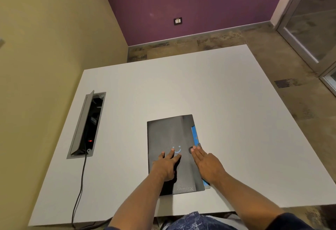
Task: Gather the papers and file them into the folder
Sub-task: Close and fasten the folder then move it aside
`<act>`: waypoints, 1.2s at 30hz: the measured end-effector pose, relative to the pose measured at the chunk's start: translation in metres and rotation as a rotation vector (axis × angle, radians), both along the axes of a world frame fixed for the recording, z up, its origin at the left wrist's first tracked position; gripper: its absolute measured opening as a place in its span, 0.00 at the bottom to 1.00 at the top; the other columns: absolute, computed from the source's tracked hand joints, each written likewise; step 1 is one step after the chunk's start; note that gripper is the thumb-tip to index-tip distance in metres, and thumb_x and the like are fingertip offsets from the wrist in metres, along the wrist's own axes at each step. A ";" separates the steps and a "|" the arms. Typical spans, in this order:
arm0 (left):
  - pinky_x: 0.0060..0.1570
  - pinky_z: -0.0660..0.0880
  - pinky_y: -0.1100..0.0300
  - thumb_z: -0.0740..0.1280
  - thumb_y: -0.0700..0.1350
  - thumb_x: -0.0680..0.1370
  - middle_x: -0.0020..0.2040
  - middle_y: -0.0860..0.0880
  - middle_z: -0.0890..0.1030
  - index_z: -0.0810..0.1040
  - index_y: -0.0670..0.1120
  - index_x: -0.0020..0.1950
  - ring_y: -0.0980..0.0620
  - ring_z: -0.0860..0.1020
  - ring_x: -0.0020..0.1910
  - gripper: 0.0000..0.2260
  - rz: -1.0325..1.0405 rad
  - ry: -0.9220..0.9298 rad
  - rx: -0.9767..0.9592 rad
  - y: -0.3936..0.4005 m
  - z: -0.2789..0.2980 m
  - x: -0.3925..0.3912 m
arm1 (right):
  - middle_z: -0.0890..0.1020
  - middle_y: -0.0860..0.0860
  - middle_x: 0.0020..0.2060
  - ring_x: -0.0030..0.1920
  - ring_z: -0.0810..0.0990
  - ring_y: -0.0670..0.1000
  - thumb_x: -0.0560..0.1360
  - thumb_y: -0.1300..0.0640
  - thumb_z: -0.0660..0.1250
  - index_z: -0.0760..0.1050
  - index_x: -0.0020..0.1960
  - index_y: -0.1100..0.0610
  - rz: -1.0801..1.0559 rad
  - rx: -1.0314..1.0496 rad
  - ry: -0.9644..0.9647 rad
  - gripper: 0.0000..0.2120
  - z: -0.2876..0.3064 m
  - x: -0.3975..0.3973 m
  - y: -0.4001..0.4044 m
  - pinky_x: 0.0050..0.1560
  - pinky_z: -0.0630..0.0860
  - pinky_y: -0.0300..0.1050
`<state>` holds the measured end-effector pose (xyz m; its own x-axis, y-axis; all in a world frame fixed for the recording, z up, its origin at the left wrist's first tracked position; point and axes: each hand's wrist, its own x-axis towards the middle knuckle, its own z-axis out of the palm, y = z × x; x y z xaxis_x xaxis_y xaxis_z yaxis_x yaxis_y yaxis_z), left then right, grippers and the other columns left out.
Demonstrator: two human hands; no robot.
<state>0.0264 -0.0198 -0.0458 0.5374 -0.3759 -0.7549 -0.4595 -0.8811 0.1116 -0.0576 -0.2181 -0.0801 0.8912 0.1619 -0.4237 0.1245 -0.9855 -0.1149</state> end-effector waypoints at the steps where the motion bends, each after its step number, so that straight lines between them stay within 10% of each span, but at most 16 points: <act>1: 0.75 0.61 0.33 0.65 0.45 0.82 0.84 0.55 0.40 0.46 0.61 0.82 0.38 0.45 0.82 0.37 -0.005 -0.004 0.002 0.000 0.000 0.000 | 0.44 0.56 0.83 0.83 0.49 0.57 0.82 0.65 0.52 0.39 0.83 0.59 -0.009 0.004 0.005 0.34 -0.001 -0.002 0.002 0.65 0.71 0.49; 16: 0.72 0.64 0.33 0.66 0.46 0.80 0.84 0.56 0.42 0.45 0.63 0.82 0.38 0.48 0.82 0.38 -0.036 -0.042 -0.005 0.005 -0.007 0.001 | 0.60 0.62 0.80 0.80 0.60 0.61 0.85 0.58 0.51 0.52 0.81 0.66 0.028 -0.217 -0.037 0.27 0.010 0.029 0.026 0.76 0.61 0.55; 22: 0.71 0.65 0.33 0.66 0.48 0.80 0.84 0.55 0.42 0.45 0.62 0.82 0.37 0.50 0.81 0.38 -0.059 -0.075 -0.005 0.007 -0.009 -0.001 | 0.81 0.56 0.61 0.61 0.79 0.56 0.79 0.58 0.62 0.76 0.65 0.58 0.017 -0.217 0.040 0.16 0.026 0.049 0.027 0.63 0.71 0.51; 29: 0.71 0.63 0.32 0.67 0.47 0.78 0.84 0.55 0.43 0.46 0.63 0.81 0.37 0.49 0.81 0.39 -0.041 -0.076 -0.019 0.007 -0.010 -0.002 | 0.85 0.57 0.52 0.52 0.83 0.56 0.79 0.68 0.61 0.81 0.53 0.60 -0.068 -0.099 -0.056 0.11 0.012 0.050 0.012 0.55 0.77 0.47; 36: 0.71 0.62 0.32 0.67 0.47 0.78 0.84 0.54 0.44 0.46 0.62 0.82 0.37 0.49 0.81 0.40 -0.053 -0.079 -0.027 0.009 -0.009 -0.004 | 0.80 0.56 0.59 0.56 0.79 0.56 0.84 0.56 0.62 0.75 0.67 0.59 -0.065 0.012 -0.179 0.14 0.000 0.038 0.005 0.54 0.77 0.48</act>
<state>0.0226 -0.0111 -0.0546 0.5737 -0.4251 -0.7001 -0.5139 -0.8524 0.0965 -0.0198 -0.2134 -0.0796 0.9610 0.1057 -0.2556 0.0802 -0.9909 -0.1082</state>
